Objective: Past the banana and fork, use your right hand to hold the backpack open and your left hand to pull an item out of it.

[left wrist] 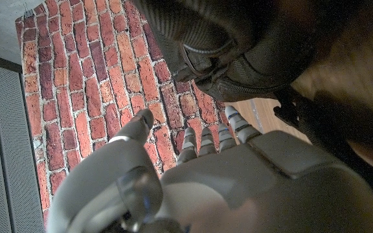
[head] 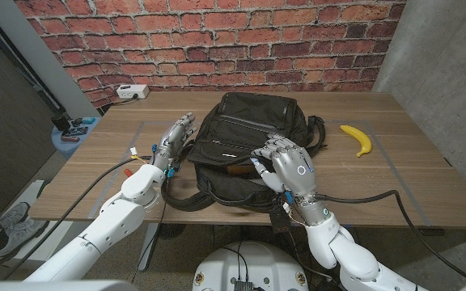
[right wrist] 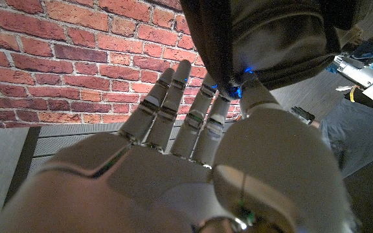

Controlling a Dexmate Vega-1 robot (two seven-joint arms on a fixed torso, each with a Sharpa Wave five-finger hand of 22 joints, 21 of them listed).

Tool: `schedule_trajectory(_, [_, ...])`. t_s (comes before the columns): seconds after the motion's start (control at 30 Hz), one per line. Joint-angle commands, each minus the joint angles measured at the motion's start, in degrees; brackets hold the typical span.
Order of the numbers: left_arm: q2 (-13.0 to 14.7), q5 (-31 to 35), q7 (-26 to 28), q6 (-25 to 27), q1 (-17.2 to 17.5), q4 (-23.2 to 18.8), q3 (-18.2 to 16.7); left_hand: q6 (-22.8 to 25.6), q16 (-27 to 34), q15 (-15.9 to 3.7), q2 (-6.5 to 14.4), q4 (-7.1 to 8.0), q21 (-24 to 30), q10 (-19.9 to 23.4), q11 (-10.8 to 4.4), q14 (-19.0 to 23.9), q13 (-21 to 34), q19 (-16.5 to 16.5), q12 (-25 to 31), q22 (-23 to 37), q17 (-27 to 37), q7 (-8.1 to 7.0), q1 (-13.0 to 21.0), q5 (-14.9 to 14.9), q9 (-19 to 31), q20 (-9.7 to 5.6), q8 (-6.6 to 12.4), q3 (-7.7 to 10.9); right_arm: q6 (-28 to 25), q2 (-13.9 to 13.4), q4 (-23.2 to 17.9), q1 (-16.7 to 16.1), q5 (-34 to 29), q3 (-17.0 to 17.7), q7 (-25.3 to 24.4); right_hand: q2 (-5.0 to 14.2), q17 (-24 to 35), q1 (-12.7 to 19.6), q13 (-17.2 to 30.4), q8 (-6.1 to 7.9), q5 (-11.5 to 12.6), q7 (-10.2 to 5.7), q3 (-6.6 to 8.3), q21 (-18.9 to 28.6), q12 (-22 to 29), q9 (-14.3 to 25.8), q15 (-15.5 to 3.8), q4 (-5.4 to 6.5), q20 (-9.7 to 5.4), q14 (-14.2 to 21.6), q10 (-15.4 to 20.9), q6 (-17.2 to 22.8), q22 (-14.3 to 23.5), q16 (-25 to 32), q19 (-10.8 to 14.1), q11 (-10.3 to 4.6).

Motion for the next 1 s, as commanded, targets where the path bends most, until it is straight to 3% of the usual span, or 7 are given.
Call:
schedule_trajectory(0.03, [0.7,-0.6,-0.3,0.0,1.2,-0.4,-0.7,0.6,-0.1,0.59,0.0,0.08,-0.4,0.2,0.14,-0.3,0.2,0.5,0.0,0.2,0.2,-0.08,0.4,0.2,0.1,-0.24,0.03,-0.26,0.0,0.3,-1.8,1.3,0.6,0.7,2.9,-0.10,0.3,0.7,0.2,0.35,-0.2,0.01,-0.24,0.3,0.3,0.1,-8.38,0.18,-2.67,0.6,0.6,0.6,0.2,0.1,0.3,0.04])
schedule_trajectory(0.4, [0.8,-0.9,-1.3,0.0,0.9,-0.1,-0.4,0.6,-0.1,0.60,0.0,0.07,-0.6,0.2,0.23,-0.3,0.2,0.5,0.0,0.2,0.2,-0.10,0.5,0.2,0.1,-0.20,0.03,-0.30,1.5,1.0,-1.9,3.5,3.0,2.0,5.3,-0.03,0.4,0.8,0.2,0.35,-0.3,-0.03,-0.32,0.3,0.3,0.1,-8.41,0.17,-2.67,0.7,0.5,0.6,0.3,-0.1,0.3,-0.16])
schedule_trajectory(1.0, [1.3,0.6,-0.1,-1.4,3.0,-3.4,-1.0,0.8,-0.1,0.59,-0.1,0.06,-0.8,0.3,0.26,-0.3,0.2,0.7,0.0,0.2,0.2,-0.03,0.6,0.2,0.1,-0.26,0.11,-0.37,4.4,1.7,-1.3,5.2,8.2,4.6,6.0,0.12,0.6,1.5,0.3,0.38,-0.3,-0.12,-0.46,0.2,0.3,0.1,-8.57,-0.04,-2.70,1.1,0.9,0.8,0.3,-0.2,0.4,-0.20])
